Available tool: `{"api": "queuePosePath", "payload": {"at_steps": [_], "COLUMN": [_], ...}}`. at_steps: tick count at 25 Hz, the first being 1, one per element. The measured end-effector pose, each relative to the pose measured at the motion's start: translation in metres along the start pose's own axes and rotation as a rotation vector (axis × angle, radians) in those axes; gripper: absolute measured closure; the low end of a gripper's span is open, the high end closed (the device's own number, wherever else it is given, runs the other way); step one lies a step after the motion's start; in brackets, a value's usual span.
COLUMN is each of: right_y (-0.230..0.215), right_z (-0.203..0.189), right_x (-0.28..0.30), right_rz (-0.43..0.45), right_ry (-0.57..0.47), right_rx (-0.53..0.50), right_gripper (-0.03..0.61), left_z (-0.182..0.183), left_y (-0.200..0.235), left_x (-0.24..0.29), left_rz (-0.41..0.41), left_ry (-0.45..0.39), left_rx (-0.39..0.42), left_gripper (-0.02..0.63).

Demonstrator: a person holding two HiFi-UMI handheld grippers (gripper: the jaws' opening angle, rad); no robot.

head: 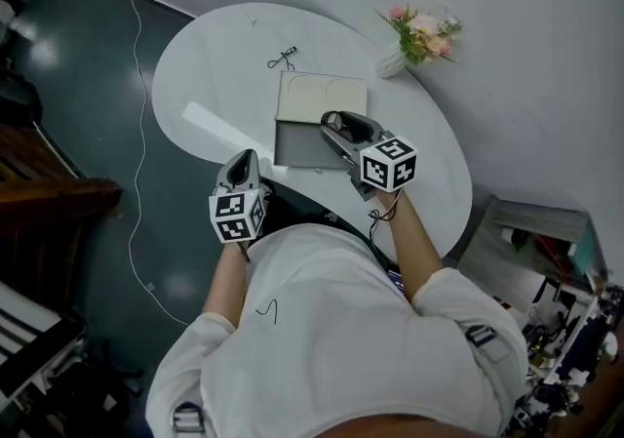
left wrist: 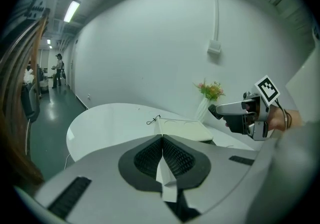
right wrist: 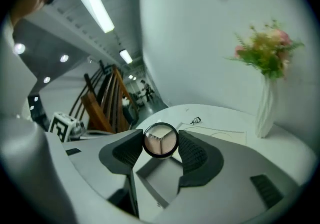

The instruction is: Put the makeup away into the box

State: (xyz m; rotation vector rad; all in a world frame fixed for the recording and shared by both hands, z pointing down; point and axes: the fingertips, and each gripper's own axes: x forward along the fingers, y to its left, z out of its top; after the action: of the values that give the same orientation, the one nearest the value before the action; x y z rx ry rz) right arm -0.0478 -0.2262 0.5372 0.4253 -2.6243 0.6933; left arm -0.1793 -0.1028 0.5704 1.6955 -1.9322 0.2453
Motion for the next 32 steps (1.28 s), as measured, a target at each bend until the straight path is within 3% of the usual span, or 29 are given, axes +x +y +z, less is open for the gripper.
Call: {"api": "queuePosePath", "payload": {"at_steps": [5, 9, 14, 21, 32], "right_y": [0.026, 0.028, 0.029, 0.013, -0.011], "right_z": [-0.024, -0.051, -0.085, -0.114, -0.15], "right_x": [0.033, 0.055, 0.076, 0.098, 0.116], "right_rz": [0.001, 0.032, 0.062, 0.039, 0.006], "right_ry": [0.262, 0.405, 0.514, 0.62, 0.769], "right_rx": [-0.43, -0.595, -0.575, -0.575, -0.536], "right_gripper": [0.357, 0.357, 0.357, 0.357, 0.357], "left_z": [-0.023, -0.033, -0.042, -0.044, -0.056], "left_y": [0.018, 0.026, 0.032, 0.032, 0.052], "left_x": [-0.003, -0.001, 0.003, 0.012, 0.013], "left_rz": [0.017, 0.012, -0.011, -0.057, -0.052], "left_ry": [0.058, 0.086, 0.125, 0.158, 0.2], "left_rx": [-0.019, -0.018, -0.014, 0.017, 0.005], "left_gripper": [0.595, 0.595, 0.595, 0.595, 0.595]}}
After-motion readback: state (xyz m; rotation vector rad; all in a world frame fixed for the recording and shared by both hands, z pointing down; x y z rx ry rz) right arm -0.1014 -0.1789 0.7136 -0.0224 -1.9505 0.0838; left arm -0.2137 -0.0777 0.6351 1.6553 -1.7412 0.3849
